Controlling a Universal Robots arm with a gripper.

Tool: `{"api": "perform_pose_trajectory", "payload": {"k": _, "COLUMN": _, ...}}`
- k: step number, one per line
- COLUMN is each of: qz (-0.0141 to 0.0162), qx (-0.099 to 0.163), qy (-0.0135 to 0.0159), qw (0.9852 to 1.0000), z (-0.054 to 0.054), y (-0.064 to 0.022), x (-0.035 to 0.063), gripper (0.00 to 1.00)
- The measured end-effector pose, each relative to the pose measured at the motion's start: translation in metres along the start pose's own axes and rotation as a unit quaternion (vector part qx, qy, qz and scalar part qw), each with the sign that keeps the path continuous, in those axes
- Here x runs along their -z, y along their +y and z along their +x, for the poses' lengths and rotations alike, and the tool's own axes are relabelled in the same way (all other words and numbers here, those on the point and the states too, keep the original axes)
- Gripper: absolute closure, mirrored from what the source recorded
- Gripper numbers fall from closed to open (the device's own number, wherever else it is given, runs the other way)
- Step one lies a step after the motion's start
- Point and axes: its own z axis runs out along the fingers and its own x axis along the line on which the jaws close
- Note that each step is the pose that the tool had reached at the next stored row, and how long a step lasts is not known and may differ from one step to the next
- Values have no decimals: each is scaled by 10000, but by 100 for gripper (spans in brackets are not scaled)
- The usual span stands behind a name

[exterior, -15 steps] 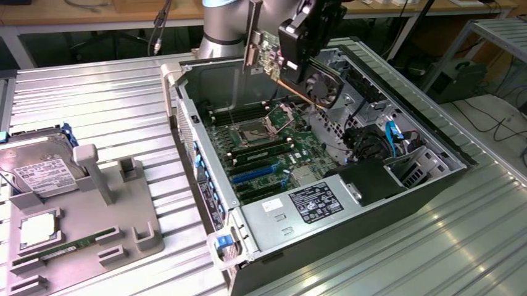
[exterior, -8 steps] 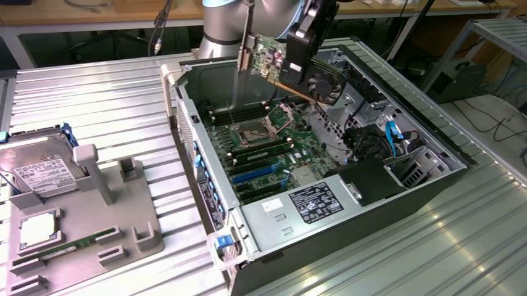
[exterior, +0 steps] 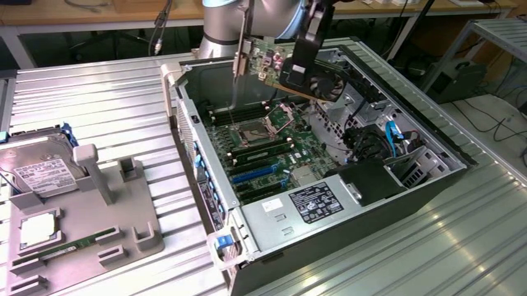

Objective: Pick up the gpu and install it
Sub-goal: 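Insert the gpu into the slot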

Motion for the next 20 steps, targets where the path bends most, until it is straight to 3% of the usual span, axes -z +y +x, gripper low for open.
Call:
{"api": "perform_pose_trajectory", "payload": {"k": 3, "qz": 3, "qx": 405, "qy": 16, "qw": 9992, "z": 0, "y": 0, "x": 0, "gripper": 72}}
{"api": "perform_pose_trajectory", "payload": {"k": 6, "qz": 16, "qx": 845, "qy": 26, "qw": 9964, "z": 0, "y": -1, "x": -1, "gripper": 72}}
{"api": "perform_pose_trajectory", "payload": {"k": 7, "qz": 48, "qx": 961, "qy": 9, "qw": 9954, "z": 0, "y": 0, "x": -3, "gripper": 72}}
{"api": "perform_pose_trajectory", "payload": {"k": 9, "qz": 205, "qx": 1143, "qy": -91, "qw": 9932, "z": -1, "y": 0, "x": -8, "gripper": 72}}
{"api": "perform_pose_trajectory", "payload": {"k": 13, "qz": 207, "qx": 1491, "qy": -93, "qw": 9886, "z": 0, "y": 0, "x": -13, "gripper": 72}}
{"api": "perform_pose_trajectory", "payload": {"k": 18, "qz": 200, "qx": 2017, "qy": -85, "qw": 9792, "z": 0, "y": -1, "x": -22, "gripper": 72}}
{"api": "perform_pose_trajectory", "payload": {"k": 19, "qz": 189, "qx": 2126, "qy": -102, "qw": 9769, "z": 0, "y": -3, "x": -25, "gripper": 72}}
{"api": "perform_pose_trajectory", "payload": {"k": 20, "qz": 164, "qx": 2202, "qy": -148, "qw": 9752, "z": -2, "y": -3, "x": -28, "gripper": 72}}
